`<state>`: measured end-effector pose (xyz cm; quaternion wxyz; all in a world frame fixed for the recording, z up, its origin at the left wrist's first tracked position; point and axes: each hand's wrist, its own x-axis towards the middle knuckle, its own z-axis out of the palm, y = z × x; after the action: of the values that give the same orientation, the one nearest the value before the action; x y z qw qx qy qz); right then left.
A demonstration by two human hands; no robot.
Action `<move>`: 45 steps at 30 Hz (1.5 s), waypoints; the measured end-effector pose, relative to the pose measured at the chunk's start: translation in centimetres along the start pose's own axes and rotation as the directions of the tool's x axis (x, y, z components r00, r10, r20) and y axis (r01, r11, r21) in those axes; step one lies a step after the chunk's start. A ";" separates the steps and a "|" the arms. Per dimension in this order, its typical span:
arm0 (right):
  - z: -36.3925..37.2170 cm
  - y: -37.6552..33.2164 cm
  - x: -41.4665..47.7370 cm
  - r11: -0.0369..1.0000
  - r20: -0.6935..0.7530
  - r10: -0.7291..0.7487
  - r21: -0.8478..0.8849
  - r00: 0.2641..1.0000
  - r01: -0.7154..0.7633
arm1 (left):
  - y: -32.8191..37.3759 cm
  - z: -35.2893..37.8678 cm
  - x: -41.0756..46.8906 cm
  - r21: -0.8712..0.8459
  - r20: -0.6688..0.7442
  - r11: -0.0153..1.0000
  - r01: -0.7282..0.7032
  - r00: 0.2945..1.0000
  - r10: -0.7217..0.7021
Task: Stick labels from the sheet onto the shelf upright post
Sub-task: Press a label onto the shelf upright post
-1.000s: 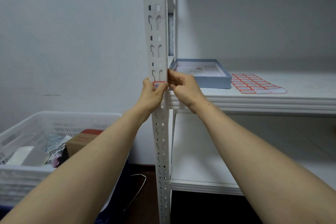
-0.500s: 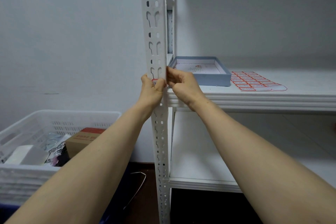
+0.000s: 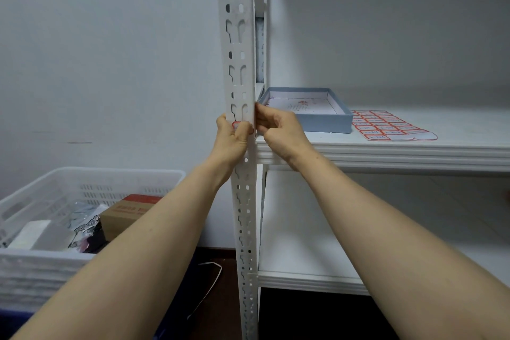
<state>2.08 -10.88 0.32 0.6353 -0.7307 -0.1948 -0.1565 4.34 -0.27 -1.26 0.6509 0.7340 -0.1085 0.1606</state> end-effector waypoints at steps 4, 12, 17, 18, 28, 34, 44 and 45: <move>0.1 0.2 0.1 1.000 -0.009 0.006 -0.004 1.000 -0.006 | 0.2 0.1 0.0 -0.017 0.004 1.000 0.007 1.000 -0.007; 0.0 0.2 0.1 1.000 -0.001 0.005 0.001 1.000 -0.005 | 0.1 -0.3 -0.1 -0.021 0.047 0.999 0.027 0.999 -0.026; 0.1 0.0 0.1 1.000 -0.005 0.004 0.010 1.000 -0.004 | 0.2 0.0 0.0 -0.020 0.010 1.000 0.014 1.000 -0.014; 0.1 0.0 0.1 1.000 -0.002 0.005 0.014 1.000 -0.005 | 0.3 0.0 0.0 -0.023 0.005 1.000 0.015 1.000 -0.015; 0.1 -0.1 -0.1 1.000 -0.005 0.008 0.008 1.000 -0.008 | 0.3 -0.3 0.0 -0.019 0.055 0.998 0.059 0.997 -0.058; 0.1 0.1 0.2 1.000 0.001 0.016 0.009 1.000 -0.016 | 0.2 -0.1 0.0 -0.012 0.008 0.999 0.030 1.000 -0.030; 0.1 0.3 0.3 1.000 -0.002 0.018 0.019 1.000 -0.018 | 0.1 -0.3 0.0 -0.002 0.050 0.999 0.032 0.998 -0.032; 0.1 0.3 0.3 1.000 -0.002 0.021 0.014 1.000 -0.021 | 0.1 -0.3 0.0 -0.001 0.047 0.999 0.033 0.998 -0.033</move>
<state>2.50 -10.81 0.18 0.6420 -0.7282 -0.1878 -0.1493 4.26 0.04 -1.15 0.6515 0.7387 -0.1119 0.1322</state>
